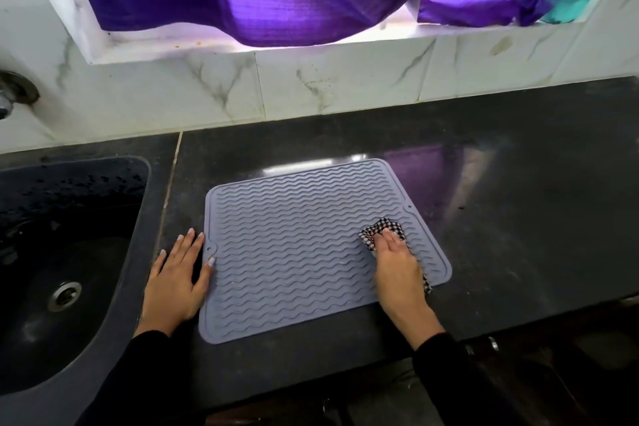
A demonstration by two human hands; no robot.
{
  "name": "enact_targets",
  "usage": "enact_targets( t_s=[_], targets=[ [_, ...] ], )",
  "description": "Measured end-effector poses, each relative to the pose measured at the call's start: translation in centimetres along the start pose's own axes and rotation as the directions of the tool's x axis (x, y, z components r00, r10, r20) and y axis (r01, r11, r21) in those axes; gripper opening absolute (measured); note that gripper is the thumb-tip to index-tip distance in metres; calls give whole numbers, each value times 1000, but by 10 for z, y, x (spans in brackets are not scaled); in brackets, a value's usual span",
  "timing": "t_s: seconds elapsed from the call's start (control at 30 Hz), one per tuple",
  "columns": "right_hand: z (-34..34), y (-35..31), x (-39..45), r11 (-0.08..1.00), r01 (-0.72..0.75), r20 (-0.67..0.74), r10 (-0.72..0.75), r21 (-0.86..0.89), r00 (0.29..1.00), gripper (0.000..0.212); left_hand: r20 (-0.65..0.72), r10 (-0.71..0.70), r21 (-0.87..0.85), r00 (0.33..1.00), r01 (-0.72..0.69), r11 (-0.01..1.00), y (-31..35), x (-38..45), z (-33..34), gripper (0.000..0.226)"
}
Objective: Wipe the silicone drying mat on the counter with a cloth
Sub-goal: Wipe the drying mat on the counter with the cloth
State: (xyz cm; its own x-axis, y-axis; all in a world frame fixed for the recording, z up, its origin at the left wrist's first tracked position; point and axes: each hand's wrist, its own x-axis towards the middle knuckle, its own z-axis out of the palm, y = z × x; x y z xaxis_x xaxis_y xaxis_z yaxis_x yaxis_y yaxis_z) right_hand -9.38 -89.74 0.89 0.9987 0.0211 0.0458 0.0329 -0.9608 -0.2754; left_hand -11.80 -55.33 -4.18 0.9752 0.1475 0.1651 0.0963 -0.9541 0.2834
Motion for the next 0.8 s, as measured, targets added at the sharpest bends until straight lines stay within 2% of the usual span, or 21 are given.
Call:
enact_targets(
  t_s=[0.13,0.23,0.27,0.33,0.37,0.4,0.43,0.47,0.53,0.63,0.7,0.8],
  targets=[
    [-10,7,3,996,-6,-30,9,92,1000,44,-2,-6,-8,1000,6,1000,1,0,-2,75],
    [-18,25,9,932,-117,-45,141,343,989,34,-12,0,-16,1000,0,1000,1,-1,-1,75],
    [-25,31,14,852,-198,-1,227,485,974,30,-14,-2,-20,1000,1,1000,1,0,-1,75],
    [-40,40,23,515,-338,179,334,787,925,23,-10,-6,-19,1000,6,1000,2,0,-1,75],
    [-44,43,26,379,-355,215,366,855,906,19,-8,-5,-17,1000,5,1000,2,0,-1,76],
    [-46,44,27,375,-350,185,408,859,894,17,-9,-6,-17,1000,6,1000,2,0,-2,76],
    [-49,42,26,446,-333,112,452,831,885,15,-11,-11,-21,1000,10,1000,2,0,-2,77],
    [-50,38,24,563,-316,13,475,764,880,16,-8,-17,-26,1000,17,1000,2,0,-2,77],
    [-41,27,18,759,-274,-115,415,591,902,26,4,-23,-32,1000,23,999,2,-2,-2,77],
    [-8,7,5,899,-221,-84,271,378,959,38,-4,-17,-38,1000,17,999,1,-3,-3,76],
    [19,0,-5,981,-120,-159,144,151,977,43,-8,-9,-31,1000,9,999,2,-2,-3,76],
    [37,2,-7,995,-79,-196,90,65,976,51,-10,-15,-28,1000,14,1000,2,-3,-3,76]
  ],
)
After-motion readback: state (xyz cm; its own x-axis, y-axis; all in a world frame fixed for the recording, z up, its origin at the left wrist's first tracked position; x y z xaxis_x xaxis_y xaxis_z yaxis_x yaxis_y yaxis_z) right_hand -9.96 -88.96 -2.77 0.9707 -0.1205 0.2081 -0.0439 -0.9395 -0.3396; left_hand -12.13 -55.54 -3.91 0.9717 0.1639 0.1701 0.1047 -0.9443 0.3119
